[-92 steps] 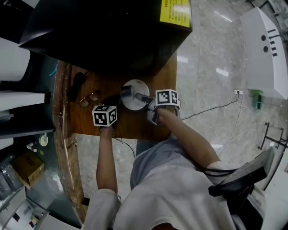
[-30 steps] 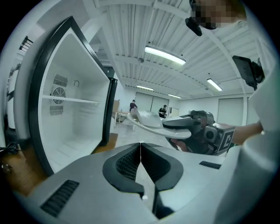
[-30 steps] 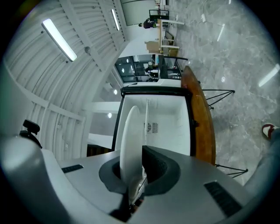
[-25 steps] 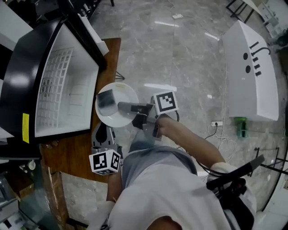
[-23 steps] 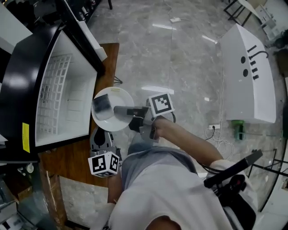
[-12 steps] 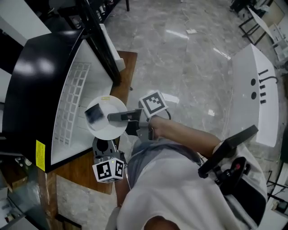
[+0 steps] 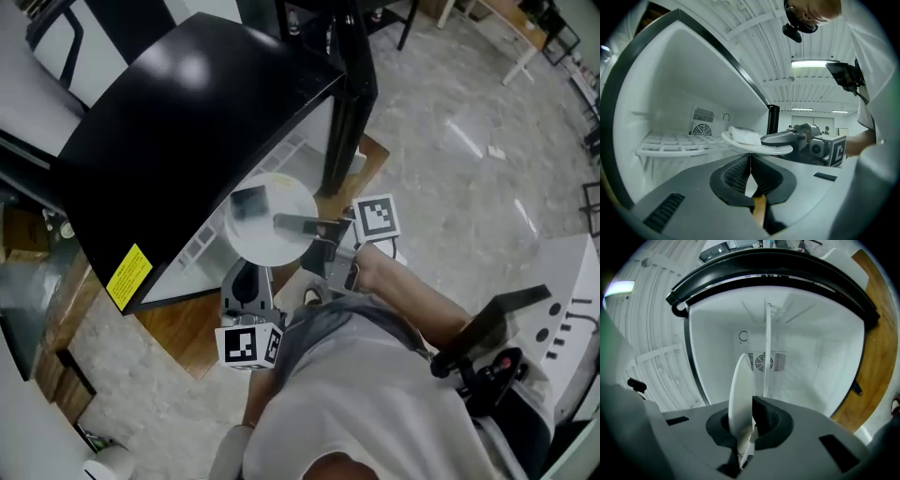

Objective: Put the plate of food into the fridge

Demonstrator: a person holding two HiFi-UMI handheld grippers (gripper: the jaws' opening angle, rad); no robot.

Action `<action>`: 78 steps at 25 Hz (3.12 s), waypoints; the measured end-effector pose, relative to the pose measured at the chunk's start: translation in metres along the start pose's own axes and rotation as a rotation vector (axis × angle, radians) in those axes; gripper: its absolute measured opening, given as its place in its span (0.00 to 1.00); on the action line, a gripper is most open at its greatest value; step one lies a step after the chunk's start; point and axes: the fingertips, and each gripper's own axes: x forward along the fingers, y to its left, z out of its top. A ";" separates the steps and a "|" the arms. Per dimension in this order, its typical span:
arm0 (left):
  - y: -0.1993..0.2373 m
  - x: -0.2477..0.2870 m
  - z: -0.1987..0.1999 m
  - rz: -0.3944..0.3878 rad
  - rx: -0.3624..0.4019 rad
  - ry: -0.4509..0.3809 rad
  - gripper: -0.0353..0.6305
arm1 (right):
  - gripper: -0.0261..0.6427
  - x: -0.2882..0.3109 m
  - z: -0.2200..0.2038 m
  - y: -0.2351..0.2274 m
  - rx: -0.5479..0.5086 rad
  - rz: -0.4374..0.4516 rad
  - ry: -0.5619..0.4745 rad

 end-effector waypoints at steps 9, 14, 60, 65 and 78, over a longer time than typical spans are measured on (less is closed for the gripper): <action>0.005 0.032 0.006 0.220 -0.029 -0.028 0.08 | 0.07 0.022 0.032 -0.015 0.066 -0.039 0.158; -0.009 0.045 -0.015 0.243 -0.019 -0.025 0.08 | 0.07 0.037 0.042 -0.046 0.085 -0.070 0.190; 0.054 0.070 0.039 0.380 0.026 -0.135 0.08 | 0.10 0.031 0.049 -0.018 -1.300 -0.301 0.212; 0.054 0.056 0.033 0.418 0.043 -0.150 0.08 | 0.10 0.042 0.041 -0.016 -1.414 -0.324 0.196; 0.069 0.058 0.027 0.413 0.039 -0.143 0.08 | 0.10 0.062 0.045 -0.014 -1.436 -0.384 0.101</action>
